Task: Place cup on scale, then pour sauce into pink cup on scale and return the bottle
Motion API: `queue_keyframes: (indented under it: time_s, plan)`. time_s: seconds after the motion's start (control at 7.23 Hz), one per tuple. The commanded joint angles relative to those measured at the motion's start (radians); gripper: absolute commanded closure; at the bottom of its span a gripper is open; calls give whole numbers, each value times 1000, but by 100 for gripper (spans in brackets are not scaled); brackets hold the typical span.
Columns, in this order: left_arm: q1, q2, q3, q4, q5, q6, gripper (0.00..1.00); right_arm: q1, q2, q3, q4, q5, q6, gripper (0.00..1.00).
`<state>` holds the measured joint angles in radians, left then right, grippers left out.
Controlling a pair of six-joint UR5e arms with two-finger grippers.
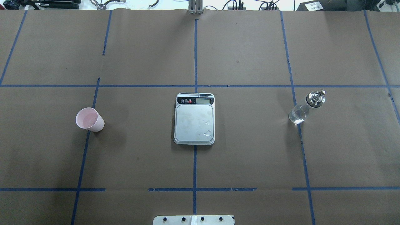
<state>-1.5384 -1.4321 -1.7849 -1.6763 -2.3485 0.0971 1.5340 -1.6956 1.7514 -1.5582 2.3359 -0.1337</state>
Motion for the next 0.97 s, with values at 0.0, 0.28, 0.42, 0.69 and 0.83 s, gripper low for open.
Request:
queue_keyframes:
  time_s: [0.0, 0.28, 0.42, 0.69, 0.83]
  plan:
    - [23, -8, 18, -55, -113, -2, 0, 0, -21, -3, 73, 35, 6, 0]
    - [238, -27, 7, -200, -166, -285, 0, -2, -26, -3, 101, 100, 8, 0]
    - [324, -62, 4, -330, -158, -562, 0, -20, -24, -3, 113, 123, 9, 0]
    - [525, -129, -28, -387, -32, -839, 0, -37, -19, -1, 118, 123, 13, 0]
    - [544, -155, -33, -385, -28, -894, 0, -37, -18, -4, 116, 131, 14, 0]
